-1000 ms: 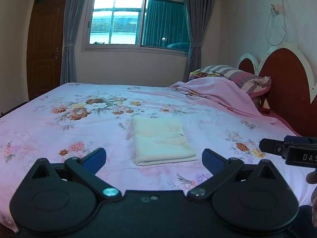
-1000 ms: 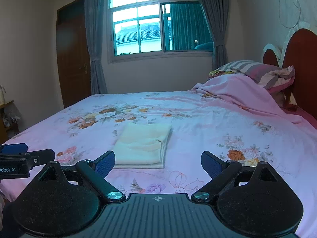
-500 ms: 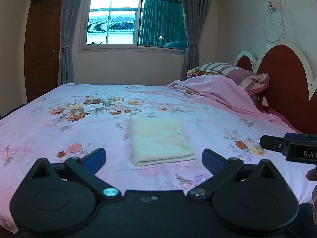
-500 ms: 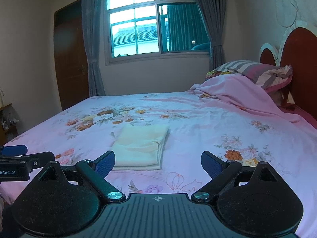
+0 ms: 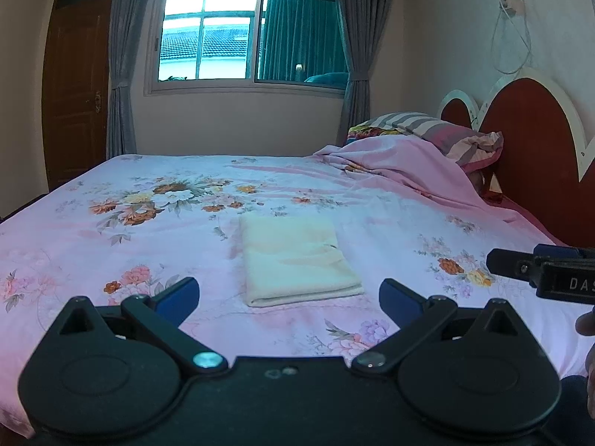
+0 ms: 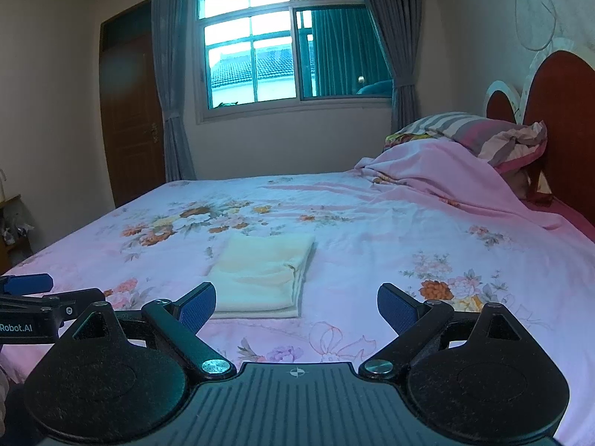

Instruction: Fold small clothes

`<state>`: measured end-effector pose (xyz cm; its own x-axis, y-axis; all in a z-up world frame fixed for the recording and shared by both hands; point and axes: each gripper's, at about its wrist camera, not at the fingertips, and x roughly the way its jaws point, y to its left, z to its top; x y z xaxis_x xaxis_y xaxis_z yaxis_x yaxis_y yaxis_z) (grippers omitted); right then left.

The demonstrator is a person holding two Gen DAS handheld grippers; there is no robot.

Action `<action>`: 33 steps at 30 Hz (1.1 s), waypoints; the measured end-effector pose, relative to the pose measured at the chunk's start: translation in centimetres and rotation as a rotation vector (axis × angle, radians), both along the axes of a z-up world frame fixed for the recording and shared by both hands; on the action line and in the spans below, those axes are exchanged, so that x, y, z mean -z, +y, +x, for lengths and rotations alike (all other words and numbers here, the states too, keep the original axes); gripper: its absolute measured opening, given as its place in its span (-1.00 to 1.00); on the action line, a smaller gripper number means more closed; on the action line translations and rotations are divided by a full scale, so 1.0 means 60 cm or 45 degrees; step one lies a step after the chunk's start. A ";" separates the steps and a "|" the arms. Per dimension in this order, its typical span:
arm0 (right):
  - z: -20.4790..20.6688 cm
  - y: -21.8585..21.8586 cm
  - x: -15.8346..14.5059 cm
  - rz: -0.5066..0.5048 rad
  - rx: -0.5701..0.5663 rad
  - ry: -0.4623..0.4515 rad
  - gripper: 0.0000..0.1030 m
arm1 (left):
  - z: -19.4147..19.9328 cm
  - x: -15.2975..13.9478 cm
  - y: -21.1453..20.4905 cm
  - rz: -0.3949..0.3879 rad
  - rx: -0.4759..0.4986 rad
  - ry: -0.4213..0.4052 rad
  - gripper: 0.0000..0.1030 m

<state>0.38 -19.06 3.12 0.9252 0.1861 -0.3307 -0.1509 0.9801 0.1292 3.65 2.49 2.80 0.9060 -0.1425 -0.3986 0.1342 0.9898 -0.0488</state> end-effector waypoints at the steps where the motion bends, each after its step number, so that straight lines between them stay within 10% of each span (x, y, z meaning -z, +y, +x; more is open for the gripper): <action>1: 0.000 0.000 0.000 0.001 -0.001 0.003 0.81 | 0.000 0.000 0.001 0.000 0.001 0.000 0.98; 33: 0.008 0.005 0.011 -0.006 -0.011 0.027 0.81 | 0.008 0.014 0.001 -0.012 0.040 0.035 0.97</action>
<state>0.87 -18.75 2.44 0.9164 0.1925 -0.3510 -0.1567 0.9793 0.1280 4.12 2.58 1.93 0.8897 -0.1747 -0.4219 0.1637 0.9845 -0.0624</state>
